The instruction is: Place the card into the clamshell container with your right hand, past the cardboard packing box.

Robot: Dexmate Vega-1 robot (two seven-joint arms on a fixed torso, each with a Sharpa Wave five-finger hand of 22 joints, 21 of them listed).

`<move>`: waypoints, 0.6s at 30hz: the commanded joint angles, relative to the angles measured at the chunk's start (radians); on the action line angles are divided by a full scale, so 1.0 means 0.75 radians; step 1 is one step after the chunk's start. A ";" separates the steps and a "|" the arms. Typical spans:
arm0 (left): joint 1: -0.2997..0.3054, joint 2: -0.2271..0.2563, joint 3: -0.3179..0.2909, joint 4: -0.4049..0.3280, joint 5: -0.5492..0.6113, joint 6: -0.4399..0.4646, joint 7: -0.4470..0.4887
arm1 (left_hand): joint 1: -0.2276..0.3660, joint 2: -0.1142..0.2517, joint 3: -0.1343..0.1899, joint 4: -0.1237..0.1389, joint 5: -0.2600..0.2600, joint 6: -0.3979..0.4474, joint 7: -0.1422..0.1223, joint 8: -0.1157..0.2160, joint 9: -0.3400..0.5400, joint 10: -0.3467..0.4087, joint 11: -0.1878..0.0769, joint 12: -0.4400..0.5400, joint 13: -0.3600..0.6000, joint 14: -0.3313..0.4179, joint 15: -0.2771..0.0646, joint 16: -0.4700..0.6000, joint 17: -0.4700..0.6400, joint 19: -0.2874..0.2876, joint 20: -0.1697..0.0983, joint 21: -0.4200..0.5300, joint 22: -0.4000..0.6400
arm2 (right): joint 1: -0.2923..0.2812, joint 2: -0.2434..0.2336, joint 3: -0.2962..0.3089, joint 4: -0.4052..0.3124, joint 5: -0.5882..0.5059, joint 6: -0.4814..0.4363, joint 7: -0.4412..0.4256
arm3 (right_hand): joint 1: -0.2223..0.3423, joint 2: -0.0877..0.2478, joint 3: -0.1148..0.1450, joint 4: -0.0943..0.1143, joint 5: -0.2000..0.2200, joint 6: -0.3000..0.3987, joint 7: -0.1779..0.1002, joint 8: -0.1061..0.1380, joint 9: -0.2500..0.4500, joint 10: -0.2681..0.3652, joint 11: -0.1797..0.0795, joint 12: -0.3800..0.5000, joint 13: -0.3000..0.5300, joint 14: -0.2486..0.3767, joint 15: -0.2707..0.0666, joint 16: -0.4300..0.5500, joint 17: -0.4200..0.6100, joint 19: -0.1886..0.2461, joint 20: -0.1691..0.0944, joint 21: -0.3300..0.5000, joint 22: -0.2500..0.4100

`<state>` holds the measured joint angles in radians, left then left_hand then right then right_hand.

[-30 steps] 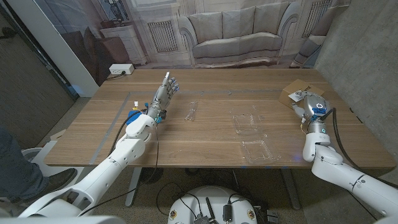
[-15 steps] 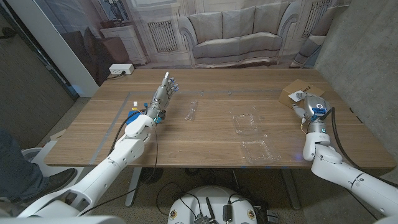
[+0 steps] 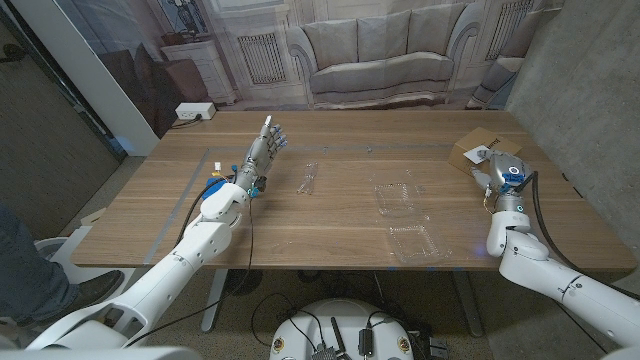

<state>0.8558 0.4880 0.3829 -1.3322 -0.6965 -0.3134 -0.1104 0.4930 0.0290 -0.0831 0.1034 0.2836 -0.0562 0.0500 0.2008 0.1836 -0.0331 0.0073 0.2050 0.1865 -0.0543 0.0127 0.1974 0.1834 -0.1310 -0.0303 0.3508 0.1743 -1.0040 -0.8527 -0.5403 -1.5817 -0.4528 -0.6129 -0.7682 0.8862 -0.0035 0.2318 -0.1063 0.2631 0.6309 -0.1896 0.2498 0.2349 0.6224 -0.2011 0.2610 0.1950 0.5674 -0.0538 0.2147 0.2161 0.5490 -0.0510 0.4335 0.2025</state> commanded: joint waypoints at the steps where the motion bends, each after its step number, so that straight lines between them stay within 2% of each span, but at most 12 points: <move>1: -0.014 -0.010 0.004 0.025 -0.001 -0.001 -0.008 | 0.003 0.006 -0.004 0.001 -0.007 0.007 0.007 -0.004 0.006 -0.001 -0.004 -0.001 0.004 -0.007 0.001 -0.004 0.004 0.005 -0.037 -0.007 0.004 | 0.036 0.014 -0.017 0.033 0.005 0.011 -0.006 | 0.003 0.010 -0.004 0.000 0.006 0.014 -0.004 0.008 0.007 0.017 0.002 0.004 0.004 0.026 -0.205 0.014 0.006 0.018 -0.187 0.017 0.005; 7: -0.015 -0.012 0.001 0.031 -0.003 -0.005 -0.009 | 0.003 0.007 -0.005 0.001 -0.007 0.008 0.007 -0.004 0.005 0.000 -0.002 -0.001 0.004 -0.006 0.000 -0.004 0.004 0.006 -0.037 -0.010 0.005 | 0.049 0.020 -0.022 0.048 0.003 0.019 -0.021 | 0.012 0.025 -0.002 0.000 0.008 0.029 -0.004 0.013 0.010 0.030 0.000 0.006 0.004 0.063 -0.217 0.024 0.007 0.037 -0.211 0.026 0.008; 18: -0.026 -0.016 0.001 0.050 -0.005 -0.007 -0.019 | 0.003 0.008 -0.007 0.001 -0.008 0.008 0.006 -0.004 0.005 0.001 -0.004 -0.001 0.004 -0.006 0.000 -0.004 0.004 0.007 -0.036 -0.014 0.005 | 0.063 0.034 -0.024 0.078 0.014 0.055 -0.051 | 0.033 0.050 -0.005 -0.003 0.004 0.110 -0.022 0.037 0.010 0.103 0.004 0.025 0.002 0.137 -0.220 0.041 0.014 0.085 -0.217 0.053 0.019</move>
<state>0.8458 0.4809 0.3844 -1.3119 -0.6975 -0.3130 -0.1171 0.4943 0.0302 -0.0829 0.1036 0.2836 -0.0543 0.0519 0.2008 0.1836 -0.0331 0.0073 0.2050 0.1865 -0.0543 0.0126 0.1974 0.1834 -0.1255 -0.0358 0.3431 0.1742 -0.9692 -0.8365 -0.5552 -1.5439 -0.4499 -0.5993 -0.7813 0.9085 0.0271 0.2319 -0.1063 0.2630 0.6916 -0.2027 0.2673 0.2396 0.6830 -0.1971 0.2729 0.1951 0.6558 -0.0618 0.2380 0.2224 0.6000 -0.0533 0.4661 0.2119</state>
